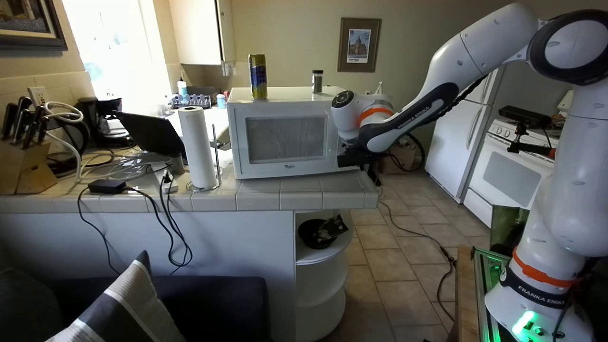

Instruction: Open the microwave door.

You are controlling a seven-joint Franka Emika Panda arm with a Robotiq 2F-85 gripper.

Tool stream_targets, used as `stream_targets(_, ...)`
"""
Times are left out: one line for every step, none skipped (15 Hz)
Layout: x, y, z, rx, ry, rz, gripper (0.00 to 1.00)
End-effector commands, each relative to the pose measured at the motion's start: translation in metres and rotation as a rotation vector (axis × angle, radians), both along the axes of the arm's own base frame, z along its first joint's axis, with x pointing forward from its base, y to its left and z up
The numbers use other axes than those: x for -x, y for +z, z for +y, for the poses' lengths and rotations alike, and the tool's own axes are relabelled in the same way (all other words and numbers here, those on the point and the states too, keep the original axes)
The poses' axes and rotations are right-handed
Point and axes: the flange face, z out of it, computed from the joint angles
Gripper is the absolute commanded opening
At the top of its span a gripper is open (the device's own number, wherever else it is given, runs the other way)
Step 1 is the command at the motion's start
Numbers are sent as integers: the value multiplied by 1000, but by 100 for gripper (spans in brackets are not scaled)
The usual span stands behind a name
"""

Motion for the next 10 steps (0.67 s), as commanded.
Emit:
stream_targets(-11, -10, -3, 44, 35, -39, 0)
stream_targets(-13, -14, -6, 66, 52, -36, 0)
stream_targets(-14, -16, -9, 76, 63, -34, 0)
stream_targets(-12, -16, -8, 23, 58, -33, 0)
stream_targets(-8, -9, -7, 44, 52, -23, 1)
stream_targets(-9, -12, -8, 40, 54, -24, 1)
stream_targets(-9, -13, -8, 38, 55, -24, 1)
stream_targets(-9, -13, -8, 38, 56, -24, 1)
stream_targets(-10, -13, -8, 38, 56, -25, 1)
stream_targets(-10, -13, -8, 38, 56, -25, 0)
